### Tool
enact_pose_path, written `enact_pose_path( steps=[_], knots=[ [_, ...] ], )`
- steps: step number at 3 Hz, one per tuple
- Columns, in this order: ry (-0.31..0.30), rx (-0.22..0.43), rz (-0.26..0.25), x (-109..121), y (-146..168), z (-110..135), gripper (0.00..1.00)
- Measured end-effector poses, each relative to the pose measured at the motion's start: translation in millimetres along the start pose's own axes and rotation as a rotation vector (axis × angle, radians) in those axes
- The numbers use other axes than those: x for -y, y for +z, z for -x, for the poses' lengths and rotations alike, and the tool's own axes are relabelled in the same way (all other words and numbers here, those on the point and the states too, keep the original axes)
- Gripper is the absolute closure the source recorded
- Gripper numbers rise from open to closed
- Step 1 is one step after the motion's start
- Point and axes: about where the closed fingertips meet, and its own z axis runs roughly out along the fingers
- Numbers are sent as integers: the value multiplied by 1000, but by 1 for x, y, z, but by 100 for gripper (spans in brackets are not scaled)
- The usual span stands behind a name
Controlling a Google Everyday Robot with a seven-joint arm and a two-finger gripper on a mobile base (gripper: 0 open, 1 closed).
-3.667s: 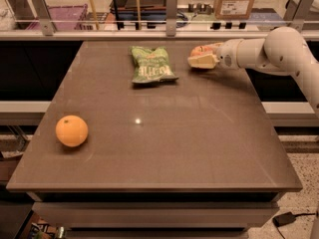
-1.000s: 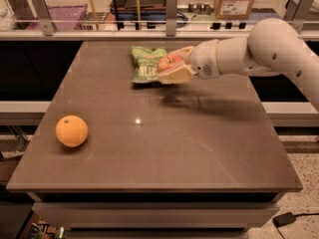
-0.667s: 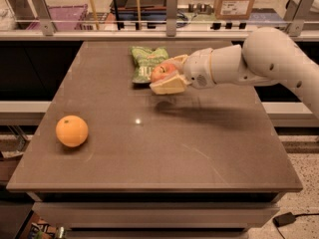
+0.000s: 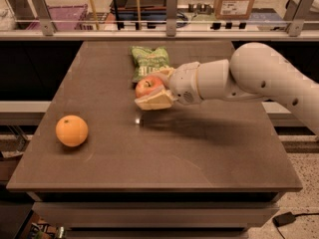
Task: Move apple near orange
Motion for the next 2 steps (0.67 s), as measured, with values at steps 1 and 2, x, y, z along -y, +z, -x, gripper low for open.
enact_pose_path(
  steps=[1,2],
  knots=[
    [-2,21,6,-21,9,6,100],
    [1,44,19,-44,21,12,100]
  ],
)
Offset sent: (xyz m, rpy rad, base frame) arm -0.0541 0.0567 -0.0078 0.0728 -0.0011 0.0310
